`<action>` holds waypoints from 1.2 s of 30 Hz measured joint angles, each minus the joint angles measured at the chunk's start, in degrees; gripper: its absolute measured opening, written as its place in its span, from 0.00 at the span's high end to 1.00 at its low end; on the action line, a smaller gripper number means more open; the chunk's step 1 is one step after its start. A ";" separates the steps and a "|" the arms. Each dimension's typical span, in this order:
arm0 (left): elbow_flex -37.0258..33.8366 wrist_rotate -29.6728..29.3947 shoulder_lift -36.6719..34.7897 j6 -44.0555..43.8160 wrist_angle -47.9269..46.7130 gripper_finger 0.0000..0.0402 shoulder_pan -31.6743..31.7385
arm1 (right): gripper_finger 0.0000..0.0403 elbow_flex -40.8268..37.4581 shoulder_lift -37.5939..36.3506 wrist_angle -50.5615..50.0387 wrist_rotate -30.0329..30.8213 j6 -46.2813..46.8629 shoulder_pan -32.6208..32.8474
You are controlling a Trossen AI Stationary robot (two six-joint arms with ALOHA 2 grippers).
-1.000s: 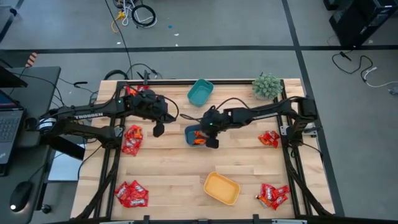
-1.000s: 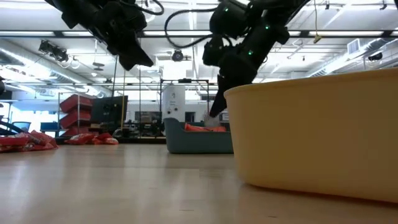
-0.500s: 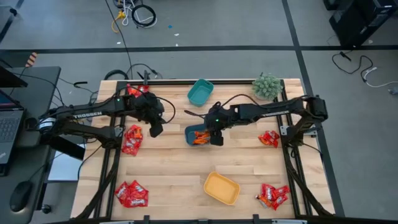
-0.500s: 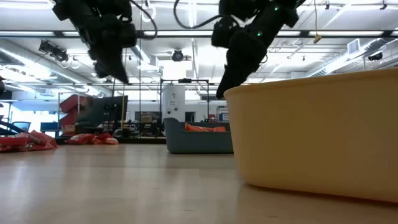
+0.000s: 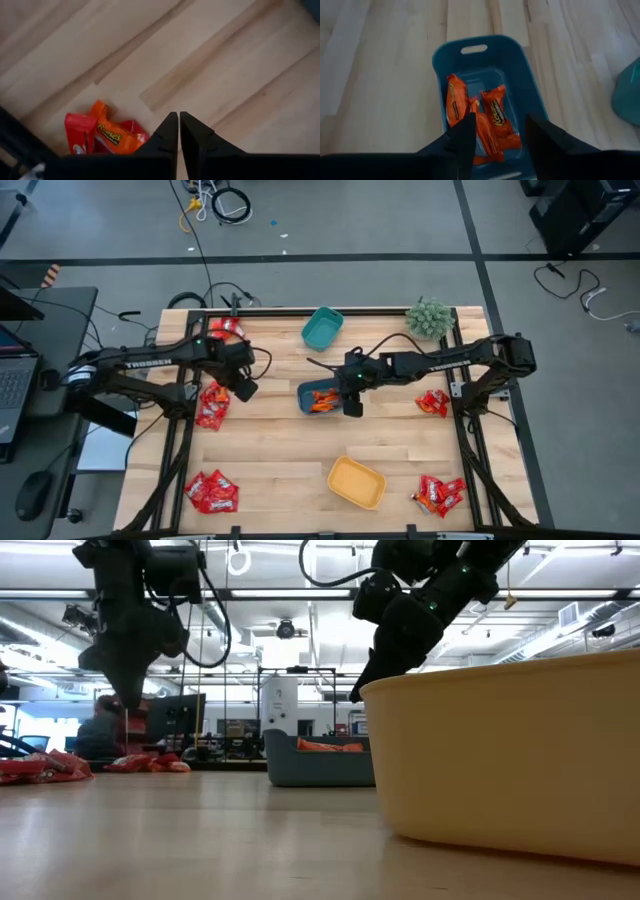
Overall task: Sort candy
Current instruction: Put the orange chocolate into the blue bin
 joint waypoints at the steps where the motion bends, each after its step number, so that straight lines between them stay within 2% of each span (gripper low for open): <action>1: 0.00 0.17 0.70 -0.34 -0.50 0.93 0.00 | 0.60 -0.02 0.00 -0.11 0.00 -0.05 0.04; 9: -0.02 0.53 6.73 -3.96 -3.64 0.75 0.00 | 0.54 -0.02 0.00 0.28 0.00 -1.21 0.19; 15: -0.26 -1.90 9.27 -4.04 -7.63 0.61 0.00 | 0.52 -0.02 0.00 0.24 0.00 -1.91 0.28; 19: -3.07 -2.25 9.62 -3.94 -7.72 0.56 0.00 | 0.52 -0.02 0.00 0.26 0.00 -2.09 0.61; 26: -8.97 -2.78 9.56 -4.14 -3.92 0.54 0.00 | 0.52 -0.02 0.00 0.58 -0.02 -2.60 1.40; 31: -12.57 0.15 9.56 -3.01 1.09 0.54 0.00 | 0.52 -0.02 0.00 0.74 -0.02 -2.59 1.70; 36: -13.75 0.00 9.53 0.02 4.45 0.59 0.00 | 0.53 -0.02 0.00 0.78 0.20 -2.60 1.70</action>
